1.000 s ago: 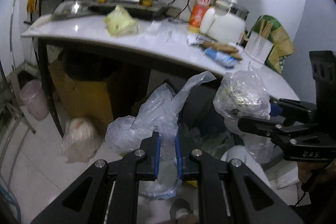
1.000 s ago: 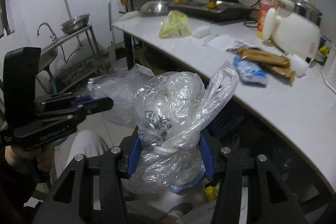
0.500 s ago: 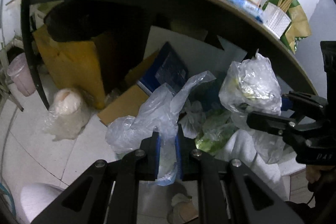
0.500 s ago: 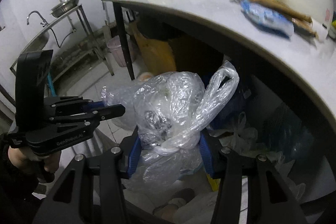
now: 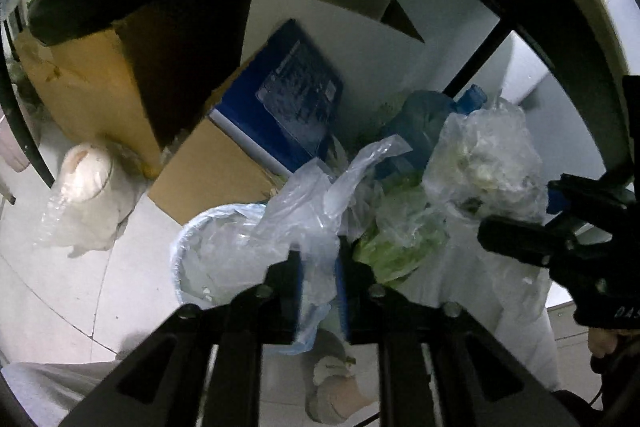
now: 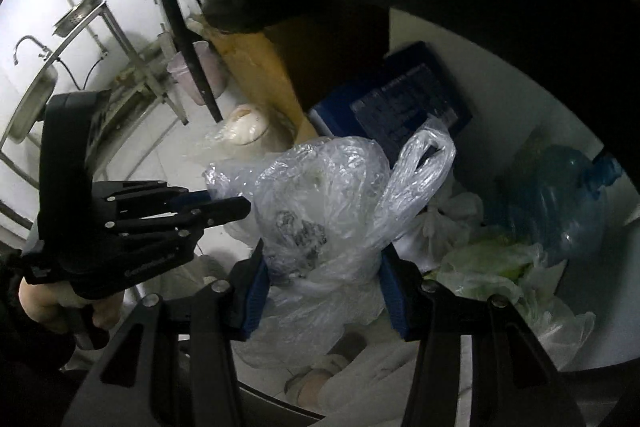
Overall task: Collect trash
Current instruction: 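Lower the clear bag into the lined trash bin and open the right tool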
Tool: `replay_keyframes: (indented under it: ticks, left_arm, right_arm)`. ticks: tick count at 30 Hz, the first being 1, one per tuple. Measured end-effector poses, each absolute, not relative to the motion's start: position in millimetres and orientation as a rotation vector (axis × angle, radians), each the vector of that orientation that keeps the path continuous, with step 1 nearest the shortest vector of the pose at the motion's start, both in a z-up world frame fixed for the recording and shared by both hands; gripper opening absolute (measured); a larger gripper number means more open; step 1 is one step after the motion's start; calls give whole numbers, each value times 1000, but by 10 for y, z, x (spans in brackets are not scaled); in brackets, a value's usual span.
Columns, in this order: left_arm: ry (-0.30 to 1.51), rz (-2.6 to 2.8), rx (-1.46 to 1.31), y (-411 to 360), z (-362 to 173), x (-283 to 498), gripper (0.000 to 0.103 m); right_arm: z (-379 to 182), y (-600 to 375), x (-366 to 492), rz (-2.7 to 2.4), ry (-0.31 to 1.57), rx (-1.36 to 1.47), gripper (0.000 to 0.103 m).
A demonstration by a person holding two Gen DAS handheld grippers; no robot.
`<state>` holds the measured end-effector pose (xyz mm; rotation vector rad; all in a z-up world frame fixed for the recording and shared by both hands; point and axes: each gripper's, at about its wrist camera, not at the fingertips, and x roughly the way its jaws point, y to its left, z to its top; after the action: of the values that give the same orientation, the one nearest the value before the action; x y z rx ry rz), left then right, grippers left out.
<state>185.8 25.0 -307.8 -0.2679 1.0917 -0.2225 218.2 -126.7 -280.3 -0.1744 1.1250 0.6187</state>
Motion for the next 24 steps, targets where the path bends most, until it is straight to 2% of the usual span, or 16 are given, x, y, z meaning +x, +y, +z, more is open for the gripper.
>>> replay_keyframes:
  ticks: [2,4,5,13,24]
  left_arm:
    - [1111,-220,-280,264,-3151,1912,36]
    - [1121,-207,-291,281,-3195,1932,61]
    - [1123,-202,-302,297,-3210,1935,63]
    - [1099,-150,-347,532,-3130,1798,63]
    - [1048,-29,-415,1208,-2987,1485,63]
  right_arm:
    - [-2837,-1325,2227,608,1133,-170,47]
    - [-2860,-1316,2277,600,1141,-169,47]
    - [-2891,-1314,2287,598,1144,-168,47]
    - [-2995,-1269,2326,618,1171,-187,47]
    - [-3164,-687,2261,701,1201,-252,47]
